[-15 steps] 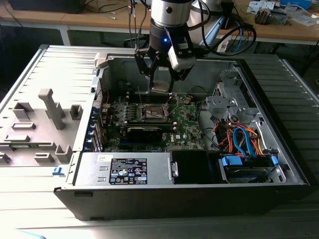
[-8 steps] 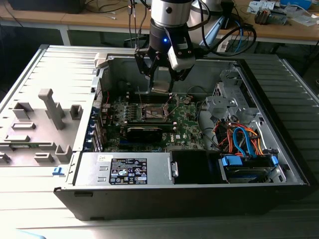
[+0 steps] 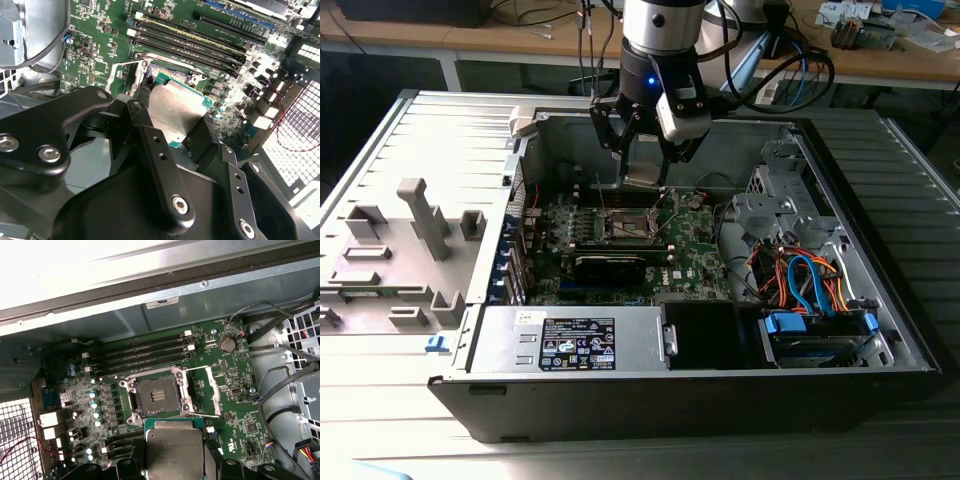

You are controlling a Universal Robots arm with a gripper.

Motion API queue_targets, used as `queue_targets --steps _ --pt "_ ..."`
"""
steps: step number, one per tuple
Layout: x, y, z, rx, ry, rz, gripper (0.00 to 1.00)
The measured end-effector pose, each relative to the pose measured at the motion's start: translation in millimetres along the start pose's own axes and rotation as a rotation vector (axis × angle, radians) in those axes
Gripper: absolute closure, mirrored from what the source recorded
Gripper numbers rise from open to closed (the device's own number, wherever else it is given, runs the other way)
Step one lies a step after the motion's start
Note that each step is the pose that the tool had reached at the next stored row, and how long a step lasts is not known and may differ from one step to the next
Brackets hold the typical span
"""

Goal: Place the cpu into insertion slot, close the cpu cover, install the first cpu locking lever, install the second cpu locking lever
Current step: 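Place the cpu into insertion slot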

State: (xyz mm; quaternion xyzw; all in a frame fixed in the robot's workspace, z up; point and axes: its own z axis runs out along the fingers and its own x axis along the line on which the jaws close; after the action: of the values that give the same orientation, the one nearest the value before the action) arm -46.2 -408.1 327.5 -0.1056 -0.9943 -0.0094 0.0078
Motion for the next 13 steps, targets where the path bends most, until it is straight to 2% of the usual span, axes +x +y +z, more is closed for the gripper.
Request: queue_targets --steps 13 --pt "0.0 0.0 0.3 -0.0003 -0.0003 0.015 0.45"
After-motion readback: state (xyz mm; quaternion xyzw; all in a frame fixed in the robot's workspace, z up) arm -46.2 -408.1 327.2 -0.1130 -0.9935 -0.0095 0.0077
